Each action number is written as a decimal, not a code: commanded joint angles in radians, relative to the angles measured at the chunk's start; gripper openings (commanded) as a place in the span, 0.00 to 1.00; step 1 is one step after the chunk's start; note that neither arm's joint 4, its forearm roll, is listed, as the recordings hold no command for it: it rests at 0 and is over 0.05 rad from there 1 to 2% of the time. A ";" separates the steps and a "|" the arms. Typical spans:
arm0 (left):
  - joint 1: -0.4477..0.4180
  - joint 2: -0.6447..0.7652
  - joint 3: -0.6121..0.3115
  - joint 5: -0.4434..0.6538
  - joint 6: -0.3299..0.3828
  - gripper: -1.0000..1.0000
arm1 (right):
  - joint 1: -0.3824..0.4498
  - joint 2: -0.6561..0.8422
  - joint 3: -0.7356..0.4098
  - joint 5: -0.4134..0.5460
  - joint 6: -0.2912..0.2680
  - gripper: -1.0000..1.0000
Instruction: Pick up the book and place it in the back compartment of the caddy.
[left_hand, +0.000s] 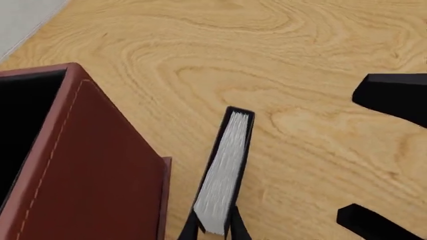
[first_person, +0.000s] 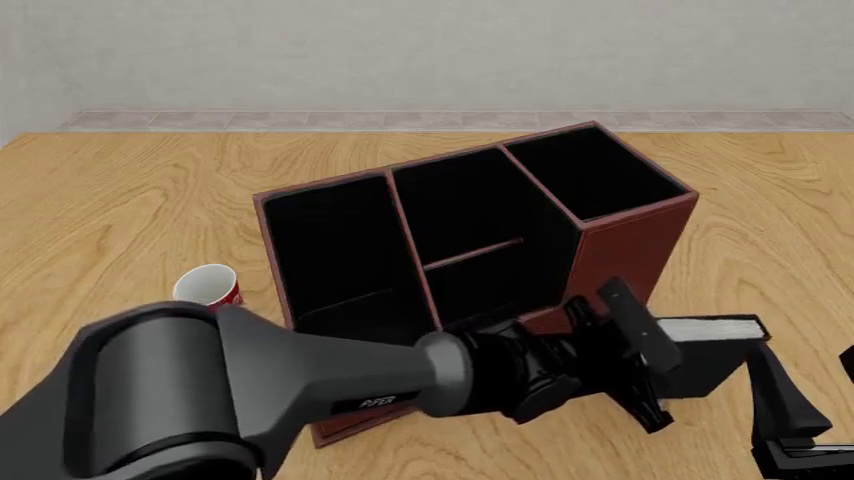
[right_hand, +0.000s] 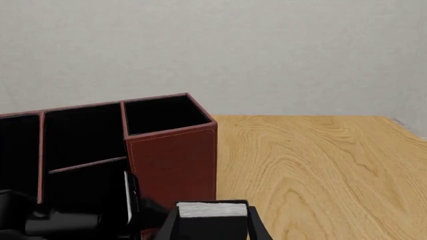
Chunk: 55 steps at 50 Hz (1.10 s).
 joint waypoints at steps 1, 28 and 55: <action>0.006 -0.047 0.058 -0.036 0.030 0.00 | 0.000 0.002 0.001 -0.003 0.000 1.00; -0.005 -0.358 0.372 -0.168 -0.030 0.00 | 0.000 -0.002 0.002 0.000 0.000 1.00; 0.017 -0.603 0.630 -0.245 -0.061 0.00 | 0.001 -0.004 -0.002 0.006 0.000 1.00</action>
